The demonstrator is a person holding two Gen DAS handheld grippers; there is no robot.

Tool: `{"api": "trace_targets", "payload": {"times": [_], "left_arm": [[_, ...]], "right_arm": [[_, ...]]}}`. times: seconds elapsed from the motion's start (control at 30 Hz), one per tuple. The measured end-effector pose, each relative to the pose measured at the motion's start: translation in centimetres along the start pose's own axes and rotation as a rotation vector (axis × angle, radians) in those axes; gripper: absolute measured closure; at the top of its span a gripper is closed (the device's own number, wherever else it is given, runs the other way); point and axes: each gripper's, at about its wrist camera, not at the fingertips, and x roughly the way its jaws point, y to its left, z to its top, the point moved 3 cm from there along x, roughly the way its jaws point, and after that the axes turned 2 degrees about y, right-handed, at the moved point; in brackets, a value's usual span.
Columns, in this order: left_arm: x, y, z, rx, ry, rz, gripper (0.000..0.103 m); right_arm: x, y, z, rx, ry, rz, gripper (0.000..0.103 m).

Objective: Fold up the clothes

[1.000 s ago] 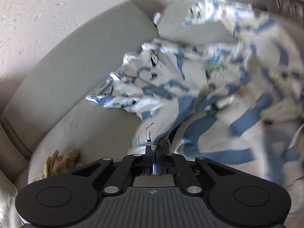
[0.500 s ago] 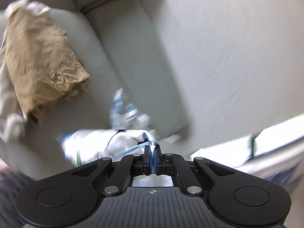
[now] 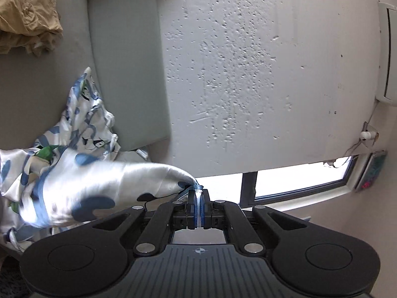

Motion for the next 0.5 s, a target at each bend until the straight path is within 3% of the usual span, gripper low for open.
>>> {"api": "trace_targets", "payload": {"times": [0.03,0.17,0.23,0.4,0.47,0.5], "left_arm": [[0.1,0.1,-0.1,0.0,0.012,-0.004,0.102],[0.3,0.5,-0.6,0.006,0.063,0.0,0.102],[0.1,0.6,-0.9,0.017,0.087,-0.004,0.102],[-0.9,0.4,-0.6,0.085,0.115,0.032,0.102],[-1.1,0.4,-0.5,0.106,0.121,0.053,0.102],[-1.0,0.5,-0.6,0.111,0.126,0.06,0.102]], "right_arm": [[0.2,-0.4,0.0,0.015,-0.006,-0.028,0.018],[-0.6,-2.3,1.2,0.109,-0.132,0.001,0.018],[-0.9,-2.7,2.1,0.094,-0.188,0.012,0.018],[-0.2,-3.4,3.5,-0.023,-0.22,0.038,0.026],[-0.3,-2.7,3.5,-0.128,-0.213,0.039,0.028],[-0.5,-2.3,3.3,-0.193,-0.216,0.023,0.034]]}}
